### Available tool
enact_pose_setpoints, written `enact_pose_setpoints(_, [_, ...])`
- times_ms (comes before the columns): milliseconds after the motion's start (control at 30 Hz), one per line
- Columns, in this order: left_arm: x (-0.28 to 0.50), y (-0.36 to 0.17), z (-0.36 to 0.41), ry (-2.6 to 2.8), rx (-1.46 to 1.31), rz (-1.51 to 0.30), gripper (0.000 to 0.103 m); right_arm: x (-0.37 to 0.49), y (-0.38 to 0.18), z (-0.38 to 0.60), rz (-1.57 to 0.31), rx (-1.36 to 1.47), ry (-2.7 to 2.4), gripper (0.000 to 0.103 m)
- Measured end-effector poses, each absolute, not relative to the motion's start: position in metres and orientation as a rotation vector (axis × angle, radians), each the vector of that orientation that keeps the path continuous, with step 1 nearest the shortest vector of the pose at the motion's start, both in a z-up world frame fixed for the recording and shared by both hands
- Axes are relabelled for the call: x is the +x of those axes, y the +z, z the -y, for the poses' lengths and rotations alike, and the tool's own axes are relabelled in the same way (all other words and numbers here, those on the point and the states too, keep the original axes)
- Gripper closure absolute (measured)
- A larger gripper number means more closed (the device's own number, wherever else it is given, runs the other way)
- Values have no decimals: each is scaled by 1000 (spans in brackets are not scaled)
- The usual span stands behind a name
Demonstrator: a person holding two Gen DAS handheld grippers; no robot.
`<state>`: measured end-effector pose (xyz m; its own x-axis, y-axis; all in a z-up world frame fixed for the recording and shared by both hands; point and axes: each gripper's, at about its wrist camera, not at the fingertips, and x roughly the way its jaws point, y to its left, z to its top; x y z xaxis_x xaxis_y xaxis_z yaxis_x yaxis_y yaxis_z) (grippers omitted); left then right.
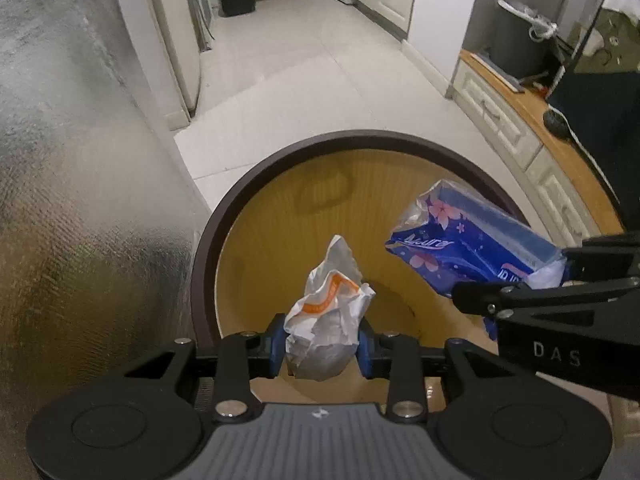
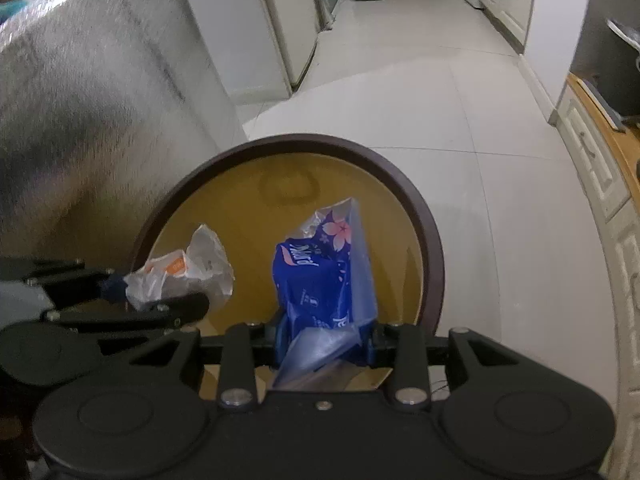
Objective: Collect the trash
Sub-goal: 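Carry the blue packet and clear bag with both tools over the wastebasket, then open both tools to drop the packet and bag into the wastebasket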
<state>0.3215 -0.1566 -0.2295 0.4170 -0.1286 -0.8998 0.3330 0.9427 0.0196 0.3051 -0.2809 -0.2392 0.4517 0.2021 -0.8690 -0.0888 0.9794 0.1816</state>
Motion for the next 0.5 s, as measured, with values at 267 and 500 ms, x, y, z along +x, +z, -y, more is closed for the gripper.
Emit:
enact_pose_setpoints(267, [327,-235,161,-344,262,-1125,66,311,-234,277,-1112,37,211,66])
enact_pose_setpoints(500, [326,-235,163,-372,314,-1116,66,314,-232,273,-1113,23,219,55])
